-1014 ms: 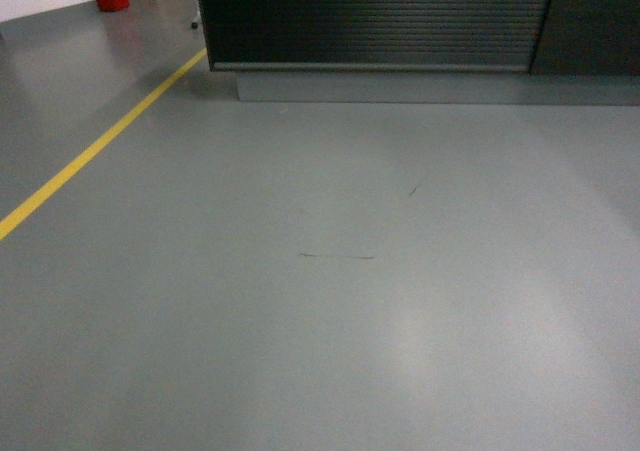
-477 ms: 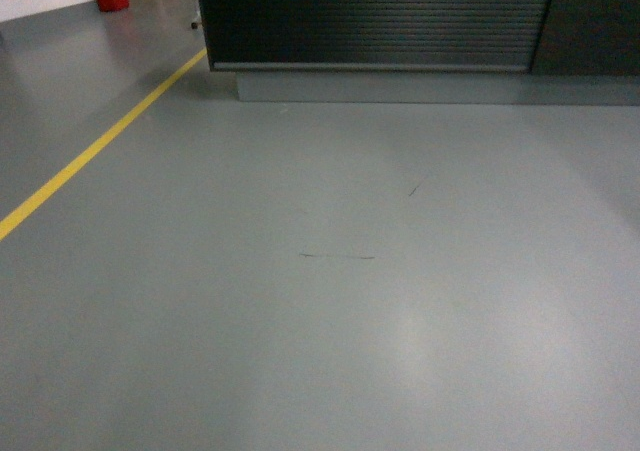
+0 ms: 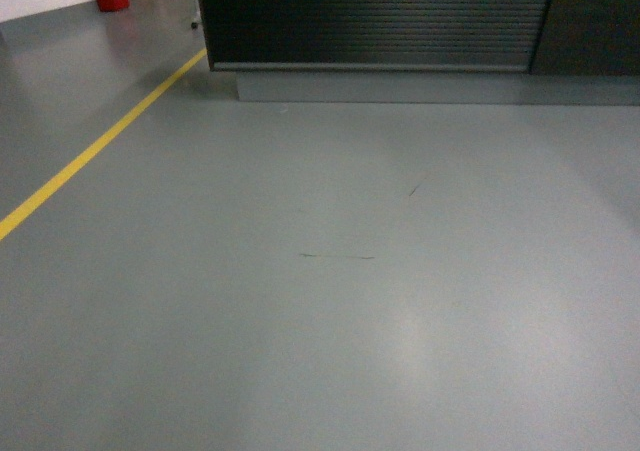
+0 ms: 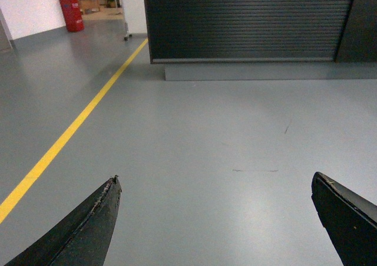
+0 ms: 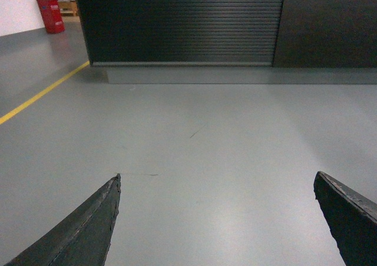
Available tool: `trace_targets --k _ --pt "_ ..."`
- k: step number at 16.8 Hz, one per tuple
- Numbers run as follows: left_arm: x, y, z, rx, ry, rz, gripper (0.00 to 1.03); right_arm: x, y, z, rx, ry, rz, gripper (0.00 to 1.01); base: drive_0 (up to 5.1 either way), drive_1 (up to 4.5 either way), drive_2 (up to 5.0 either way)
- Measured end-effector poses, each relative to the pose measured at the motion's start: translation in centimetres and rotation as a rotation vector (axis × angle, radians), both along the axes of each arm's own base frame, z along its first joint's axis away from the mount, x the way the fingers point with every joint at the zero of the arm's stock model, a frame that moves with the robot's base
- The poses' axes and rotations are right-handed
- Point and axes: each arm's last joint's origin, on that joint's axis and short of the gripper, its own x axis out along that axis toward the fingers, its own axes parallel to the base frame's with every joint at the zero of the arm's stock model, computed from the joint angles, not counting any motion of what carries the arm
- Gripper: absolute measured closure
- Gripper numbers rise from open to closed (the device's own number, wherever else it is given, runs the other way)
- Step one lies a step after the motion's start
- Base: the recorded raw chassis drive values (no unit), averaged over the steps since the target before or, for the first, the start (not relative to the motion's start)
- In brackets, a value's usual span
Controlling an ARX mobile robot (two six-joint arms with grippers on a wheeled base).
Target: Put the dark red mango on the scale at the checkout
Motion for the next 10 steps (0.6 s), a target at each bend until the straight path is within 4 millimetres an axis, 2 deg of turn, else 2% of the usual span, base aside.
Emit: trace_targets --k 10 --pt "0.0 0.0 0.0 0.0 0.0 0.0 0.05 0.0 0.0 0.0 0.0 0.0 0.0 0.03 0.0 0.0 0.0"
